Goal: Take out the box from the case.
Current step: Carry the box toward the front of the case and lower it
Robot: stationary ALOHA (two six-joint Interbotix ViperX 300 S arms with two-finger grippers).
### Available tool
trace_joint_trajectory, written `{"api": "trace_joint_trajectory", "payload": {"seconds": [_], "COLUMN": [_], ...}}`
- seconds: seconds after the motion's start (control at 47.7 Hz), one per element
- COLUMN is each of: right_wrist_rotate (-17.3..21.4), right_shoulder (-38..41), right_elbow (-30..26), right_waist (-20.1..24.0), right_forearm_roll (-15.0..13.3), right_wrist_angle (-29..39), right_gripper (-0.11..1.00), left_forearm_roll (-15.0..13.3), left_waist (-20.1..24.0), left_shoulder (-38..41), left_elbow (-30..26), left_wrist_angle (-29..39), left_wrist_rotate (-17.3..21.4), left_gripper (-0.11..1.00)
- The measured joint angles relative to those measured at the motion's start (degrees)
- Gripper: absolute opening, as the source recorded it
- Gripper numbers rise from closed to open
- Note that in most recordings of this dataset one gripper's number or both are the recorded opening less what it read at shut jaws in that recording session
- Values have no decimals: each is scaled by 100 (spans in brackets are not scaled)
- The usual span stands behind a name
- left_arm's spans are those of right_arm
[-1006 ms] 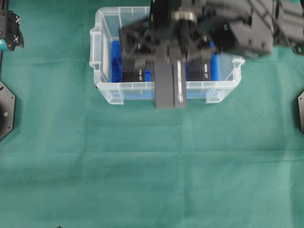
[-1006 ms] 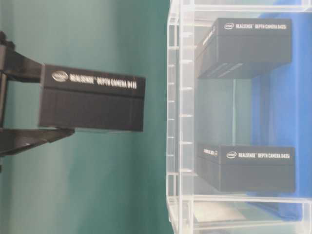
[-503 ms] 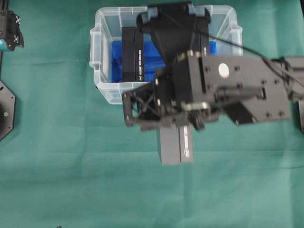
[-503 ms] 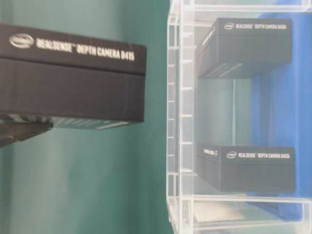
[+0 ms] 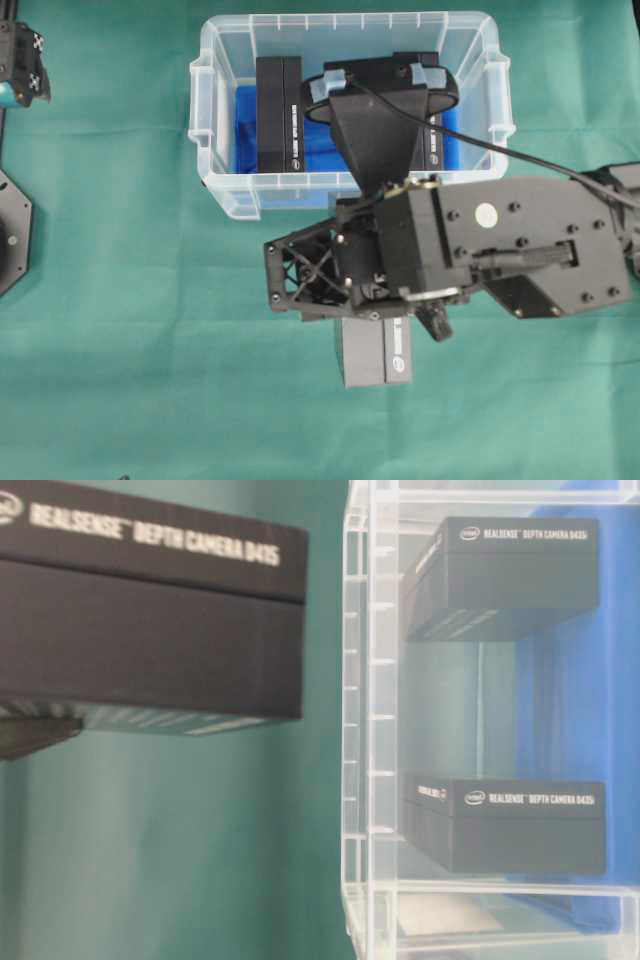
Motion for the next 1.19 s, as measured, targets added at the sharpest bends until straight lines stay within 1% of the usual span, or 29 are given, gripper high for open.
{"api": "trace_joint_trajectory", "payload": {"seconds": [0.105,0.419,0.524,0.67,0.859,1.069,1.194], "right_wrist_rotate": [-26,35,114,334,396,536,545], "right_shoulder": [62,79,79,79,79,79,79], "right_elbow": [299,1600,1986,2487,3129,3639,3797], "right_waist": [9,9,18,9,18,9,18], "right_forearm_roll": [62,97,97,123,211,404,457], "right_wrist_angle": [-193,-1336,-1758,-2303,-3059,-3797,-3964], "right_gripper": [66,66,66,66,66,66,66], "left_forearm_roll": [0,-18,-26,-26,-26,-35,-35], "left_waist": [0,0,0,0,0,0,0], "left_shoulder": [0,0,-18,-26,-26,-18,-9], "left_elbow": [0,0,0,0,0,0,0], "left_wrist_angle": [0,9,9,35,35,53,53], "left_wrist_rotate": [-9,18,18,26,35,35,35], "left_gripper": [92,92,92,92,92,92,92]}}
